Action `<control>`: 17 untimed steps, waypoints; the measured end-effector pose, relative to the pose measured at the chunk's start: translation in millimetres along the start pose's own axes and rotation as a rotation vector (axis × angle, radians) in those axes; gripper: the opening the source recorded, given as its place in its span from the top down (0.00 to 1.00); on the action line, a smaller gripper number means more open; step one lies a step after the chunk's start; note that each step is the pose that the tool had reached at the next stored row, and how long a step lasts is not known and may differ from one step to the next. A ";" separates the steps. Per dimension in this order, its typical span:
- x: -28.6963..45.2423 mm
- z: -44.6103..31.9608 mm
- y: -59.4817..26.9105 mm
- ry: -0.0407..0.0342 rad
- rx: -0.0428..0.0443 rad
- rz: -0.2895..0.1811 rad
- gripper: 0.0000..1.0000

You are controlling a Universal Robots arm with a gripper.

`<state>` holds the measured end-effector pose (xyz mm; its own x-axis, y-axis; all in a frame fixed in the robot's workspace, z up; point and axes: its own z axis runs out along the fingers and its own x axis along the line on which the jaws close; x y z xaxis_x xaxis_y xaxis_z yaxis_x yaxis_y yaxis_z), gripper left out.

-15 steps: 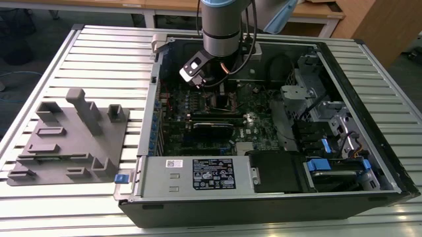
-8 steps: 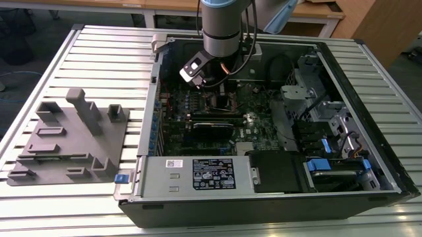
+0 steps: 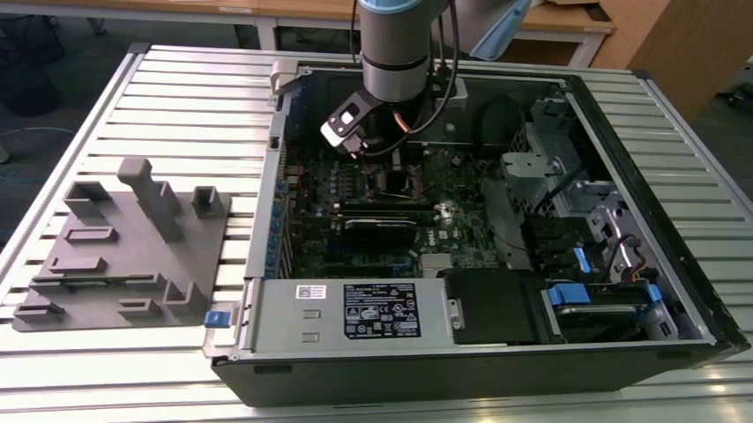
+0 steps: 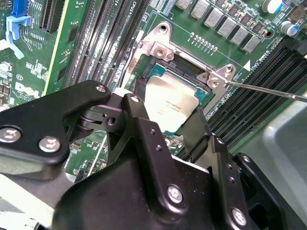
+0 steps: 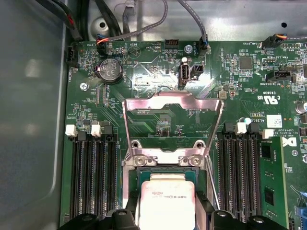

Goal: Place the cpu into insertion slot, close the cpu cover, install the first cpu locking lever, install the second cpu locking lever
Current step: 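Place the cpu into insertion slot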

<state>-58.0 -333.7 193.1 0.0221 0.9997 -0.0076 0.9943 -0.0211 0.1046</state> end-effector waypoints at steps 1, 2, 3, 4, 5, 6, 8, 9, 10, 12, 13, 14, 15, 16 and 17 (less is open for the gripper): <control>0.0 0.0 0.0 0.0000 0.0000 0.000 0.46; 0.0 0.1 0.0 -0.0002 0.0001 0.000 0.46; 0.0 0.3 0.0 0.0000 0.0000 0.000 0.46; 0.0 0.6 0.0 0.0000 -0.0001 0.000 0.46; 0.0 0.8 -0.1 -0.0001 -0.0001 0.000 0.46; 0.0 1.1 -0.1 -0.0002 0.0001 0.000 0.46; -0.1 1.3 -0.2 -0.0004 0.0003 0.000 0.46; 0.0 1.3 -0.2 -0.0004 0.0003 0.000 0.46; 0.0 1.4 -0.2 -0.0003 0.0002 0.000 0.46; 0.0 1.5 -0.2 -0.0001 0.0001 0.000 0.46; 0.0 1.5 -0.2 -0.0001 0.0001 0.000 0.46; 0.0 1.5 -0.2 0.0000 0.0000 0.000 0.46; 0.0 1.6 -0.2 -0.0001 0.0000 0.000 0.46; 0.0 2.0 -0.2 -0.0002 0.0002 0.000 0.46; -0.1 2.4 -0.3 -0.0008 0.0005 0.000 0.46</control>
<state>-58.1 -333.8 190.7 0.0220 0.9997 -0.0084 0.9943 -0.0210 0.1041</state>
